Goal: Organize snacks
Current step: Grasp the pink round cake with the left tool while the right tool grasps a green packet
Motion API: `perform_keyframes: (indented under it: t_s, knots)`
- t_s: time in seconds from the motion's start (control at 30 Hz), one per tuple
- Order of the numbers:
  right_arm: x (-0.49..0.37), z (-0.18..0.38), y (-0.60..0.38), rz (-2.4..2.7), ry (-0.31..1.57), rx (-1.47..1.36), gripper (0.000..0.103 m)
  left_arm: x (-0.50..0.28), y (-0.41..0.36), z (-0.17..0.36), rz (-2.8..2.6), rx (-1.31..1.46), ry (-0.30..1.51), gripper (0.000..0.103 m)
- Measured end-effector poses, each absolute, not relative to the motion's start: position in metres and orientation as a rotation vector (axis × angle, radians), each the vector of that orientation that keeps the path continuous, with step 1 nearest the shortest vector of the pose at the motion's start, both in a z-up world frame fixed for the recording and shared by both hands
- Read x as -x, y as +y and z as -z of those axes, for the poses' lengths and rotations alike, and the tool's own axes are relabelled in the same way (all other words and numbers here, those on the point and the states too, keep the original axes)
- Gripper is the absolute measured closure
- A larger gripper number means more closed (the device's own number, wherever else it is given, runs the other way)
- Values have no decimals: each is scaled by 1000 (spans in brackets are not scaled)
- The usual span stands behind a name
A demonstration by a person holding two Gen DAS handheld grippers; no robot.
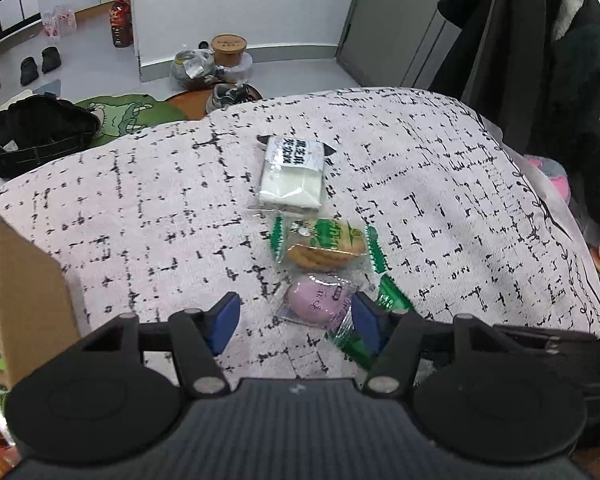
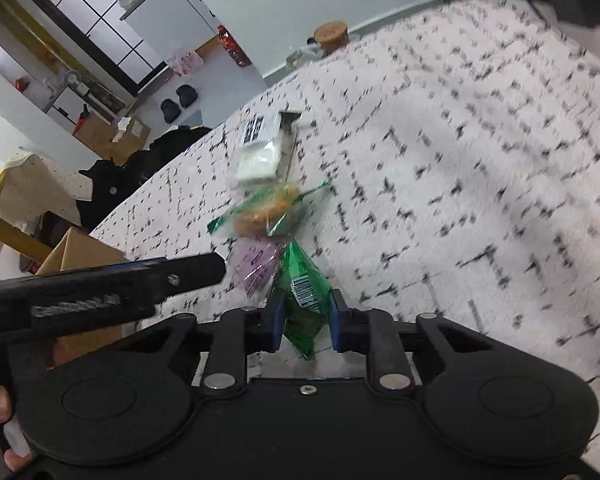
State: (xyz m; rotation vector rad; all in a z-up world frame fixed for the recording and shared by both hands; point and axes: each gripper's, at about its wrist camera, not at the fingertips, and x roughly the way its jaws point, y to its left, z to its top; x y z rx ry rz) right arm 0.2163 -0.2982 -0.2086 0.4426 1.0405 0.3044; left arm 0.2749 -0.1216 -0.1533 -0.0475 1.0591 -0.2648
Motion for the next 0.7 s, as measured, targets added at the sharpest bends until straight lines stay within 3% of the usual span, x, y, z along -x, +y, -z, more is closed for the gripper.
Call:
perform_keyframes:
  t_s: [0.5, 0.7]
  knots:
    - [-214, 196, -323, -194, 1028, -403, 83, -299, -147, 189, 295, 9, 1122, 42]
    - [-210, 188, -324, -178, 1006, -415, 83, -296, -146, 186, 297, 11, 1126, 66]
